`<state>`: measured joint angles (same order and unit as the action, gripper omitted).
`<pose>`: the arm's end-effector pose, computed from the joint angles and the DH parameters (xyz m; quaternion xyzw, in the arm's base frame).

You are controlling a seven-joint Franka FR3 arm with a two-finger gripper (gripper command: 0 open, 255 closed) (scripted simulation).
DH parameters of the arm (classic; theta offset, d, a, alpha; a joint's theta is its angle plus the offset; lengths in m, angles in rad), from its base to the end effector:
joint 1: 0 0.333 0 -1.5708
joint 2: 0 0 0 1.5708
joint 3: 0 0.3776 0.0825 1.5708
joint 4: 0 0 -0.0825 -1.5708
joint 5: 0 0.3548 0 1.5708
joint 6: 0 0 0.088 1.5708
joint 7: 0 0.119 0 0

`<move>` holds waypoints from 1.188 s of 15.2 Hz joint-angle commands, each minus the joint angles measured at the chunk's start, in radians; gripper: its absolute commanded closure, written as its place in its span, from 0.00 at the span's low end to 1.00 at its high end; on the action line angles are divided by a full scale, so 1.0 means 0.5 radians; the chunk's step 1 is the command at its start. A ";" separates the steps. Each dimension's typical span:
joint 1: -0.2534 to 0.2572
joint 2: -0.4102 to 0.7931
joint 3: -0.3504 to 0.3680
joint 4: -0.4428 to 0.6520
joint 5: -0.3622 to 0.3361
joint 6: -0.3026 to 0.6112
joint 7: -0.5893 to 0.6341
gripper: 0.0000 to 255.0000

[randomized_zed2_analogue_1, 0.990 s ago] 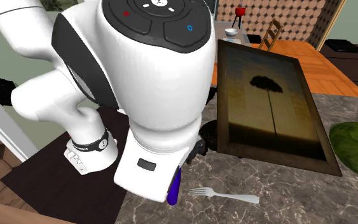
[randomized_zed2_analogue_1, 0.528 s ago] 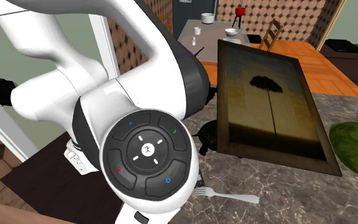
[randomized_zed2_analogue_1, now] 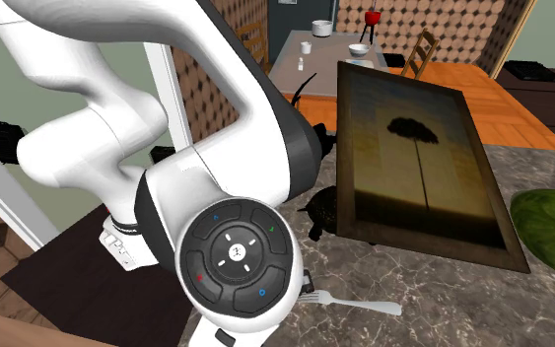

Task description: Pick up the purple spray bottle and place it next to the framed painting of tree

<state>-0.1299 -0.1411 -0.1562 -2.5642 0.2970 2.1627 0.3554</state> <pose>0.3689 -0.0936 0.3691 -0.8992 0.3996 0.1345 0.1170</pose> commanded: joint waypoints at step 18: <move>-0.005 -0.065 0.002 0.020 -0.026 -0.079 0.036 1.00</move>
<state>-0.1315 -0.1643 -0.1554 -2.5582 0.2877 2.1362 0.3679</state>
